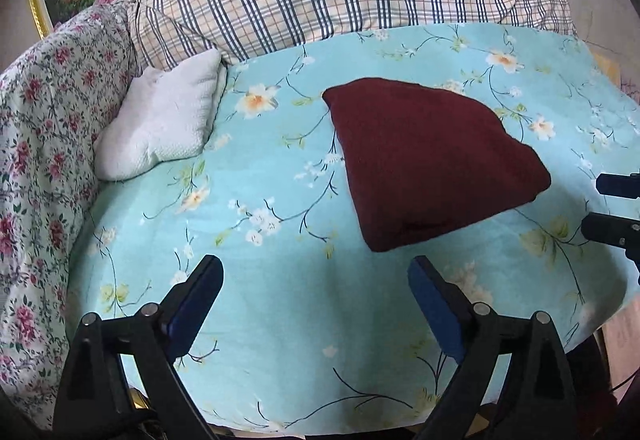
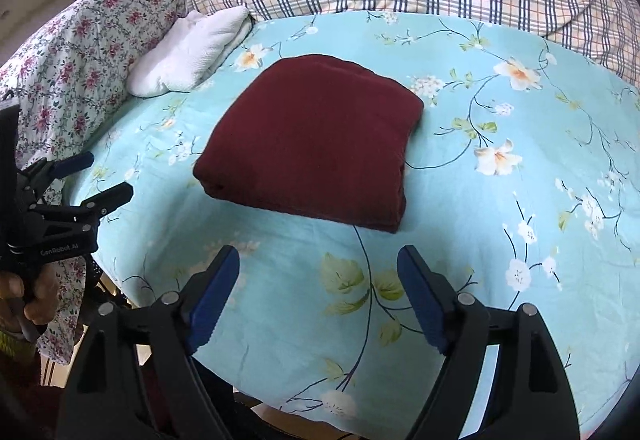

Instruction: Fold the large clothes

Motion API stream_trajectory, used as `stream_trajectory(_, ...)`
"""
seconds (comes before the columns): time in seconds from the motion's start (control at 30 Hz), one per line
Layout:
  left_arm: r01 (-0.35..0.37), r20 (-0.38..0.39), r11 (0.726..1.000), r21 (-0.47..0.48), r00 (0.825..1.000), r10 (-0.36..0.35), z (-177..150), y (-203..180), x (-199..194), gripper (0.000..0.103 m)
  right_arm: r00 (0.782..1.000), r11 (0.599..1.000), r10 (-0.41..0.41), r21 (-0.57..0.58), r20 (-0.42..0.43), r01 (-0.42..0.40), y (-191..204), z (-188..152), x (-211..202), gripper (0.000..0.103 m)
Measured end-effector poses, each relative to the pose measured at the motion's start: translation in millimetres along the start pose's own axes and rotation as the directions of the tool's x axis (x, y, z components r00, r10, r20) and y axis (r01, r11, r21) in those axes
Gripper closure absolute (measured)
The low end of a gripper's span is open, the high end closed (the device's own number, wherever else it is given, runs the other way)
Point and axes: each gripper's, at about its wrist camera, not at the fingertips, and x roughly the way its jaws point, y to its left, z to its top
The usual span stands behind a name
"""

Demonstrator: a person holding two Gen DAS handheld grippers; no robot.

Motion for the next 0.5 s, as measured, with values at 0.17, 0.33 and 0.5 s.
stream_trajectory(0.17, -0.002, 0.002, 1.0, -0.005, 1.0, 0.002, 8, -2, 7, 0.005, 1.0, 1.0, -0.004, -0.01, 0.002, 0.004, 3, 3, -3, 0.014)
stream_trajectory(0.33, -0.014, -0.01, 1.0, 0.001, 1.0, 0.014, 17, -2, 20, 0.005, 1.0, 1.0, -0.009, -0.01, -0.014, 0.009, -4, 10, 2, 0.009)
stream_trajectory(0.5, 0.013, -0.026, 1.0, -0.011, 1.0, -0.013, 24, 0, 33, 0.005, 1.0, 1.0, 0.014, -0.007, -0.023, -0.014, -18, 22, 14, 0.007)
